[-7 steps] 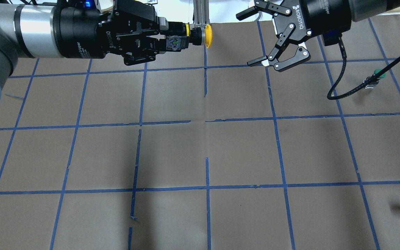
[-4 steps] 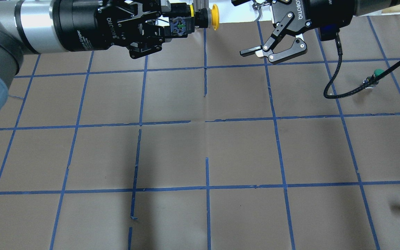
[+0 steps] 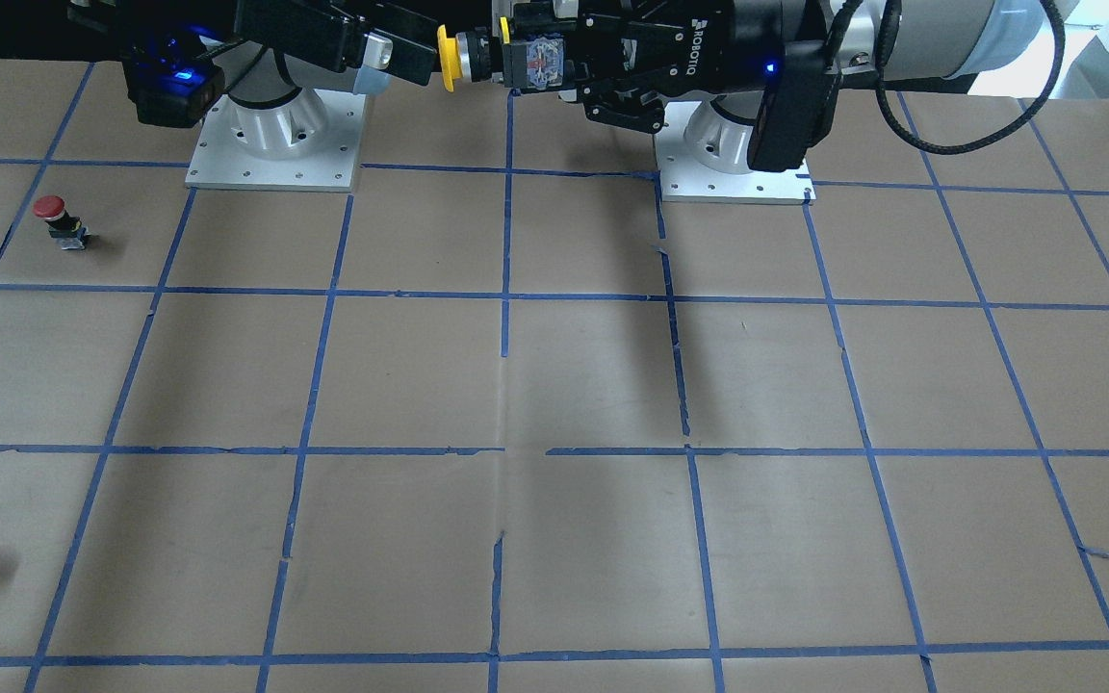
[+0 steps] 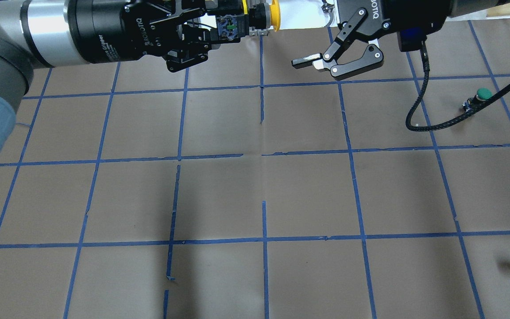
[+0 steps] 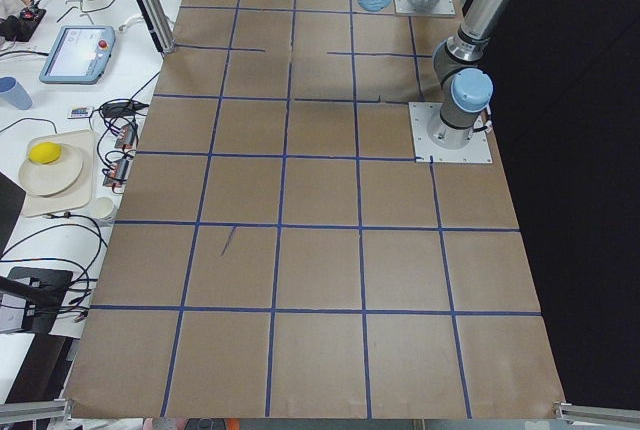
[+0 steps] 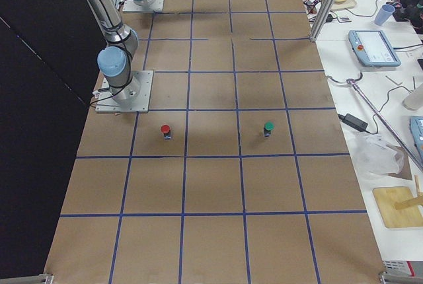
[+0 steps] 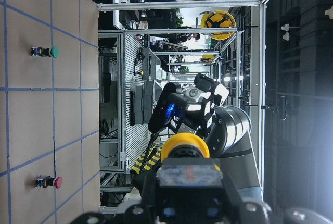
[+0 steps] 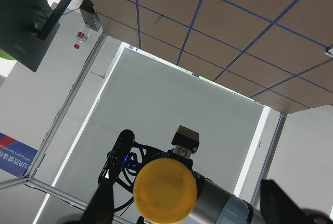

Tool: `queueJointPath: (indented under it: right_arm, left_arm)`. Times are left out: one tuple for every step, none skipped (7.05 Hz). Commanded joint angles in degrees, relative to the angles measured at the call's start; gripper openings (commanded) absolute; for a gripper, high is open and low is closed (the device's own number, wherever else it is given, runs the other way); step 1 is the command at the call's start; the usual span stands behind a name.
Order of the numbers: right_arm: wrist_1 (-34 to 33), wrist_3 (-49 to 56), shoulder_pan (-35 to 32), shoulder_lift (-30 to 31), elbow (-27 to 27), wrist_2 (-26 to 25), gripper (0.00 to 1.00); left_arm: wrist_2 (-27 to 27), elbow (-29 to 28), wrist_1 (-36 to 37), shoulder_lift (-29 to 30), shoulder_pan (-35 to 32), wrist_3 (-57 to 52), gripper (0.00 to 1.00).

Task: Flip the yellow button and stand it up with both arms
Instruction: 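Close the right gripper on the yellow cap held by the left gripper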

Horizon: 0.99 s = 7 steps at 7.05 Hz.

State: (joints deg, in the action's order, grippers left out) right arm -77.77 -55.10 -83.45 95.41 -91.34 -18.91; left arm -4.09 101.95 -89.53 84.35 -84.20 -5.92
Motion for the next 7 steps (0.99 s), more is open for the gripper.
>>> queueJointPath:
  right_arm:
    - [0.1, -0.4, -0.3, -0.2, -0.1, 1.6, 1.00]
    - [0.1, -0.5, -0.7, -0.7, -0.2, 2.5, 0.99]
    - [0.0, -0.6, -0.8, -1.1, -0.2, 2.6, 0.99]
    - [0.1, -0.6, -0.9, -1.3, -0.3, 2.6, 0.97]
    - [0.1, -0.8, -0.9, -1.2, -0.4, 2.6, 0.91]
    - [0.0, -0.8, -0.9, -1.2, -0.4, 2.6, 0.79]
    - [0.0, -0.8, -0.9, -1.2, -0.4, 2.7, 0.58]
  left_arm:
    - [0.0, 0.0, 0.2, 0.1, 0.0, 0.0, 0.05]
    - [-0.1, 0.0, 0.3, 0.1, 0.0, 0.0, 0.05]
    - [-0.1, 0.0, 0.3, 0.2, 0.0, 0.0, 0.05]
    - [-0.1, 0.0, 0.4, 0.3, 0.0, -0.1, 0.05]
    - [-0.2, 0.1, 0.8, 0.3, 0.0, -0.1, 0.05]
    - [-0.2, 0.0, 0.9, 0.3, 0.0, -0.1, 0.05]
    - [-0.1, 0.0, 0.9, 0.3, 0.0, -0.1, 0.05]
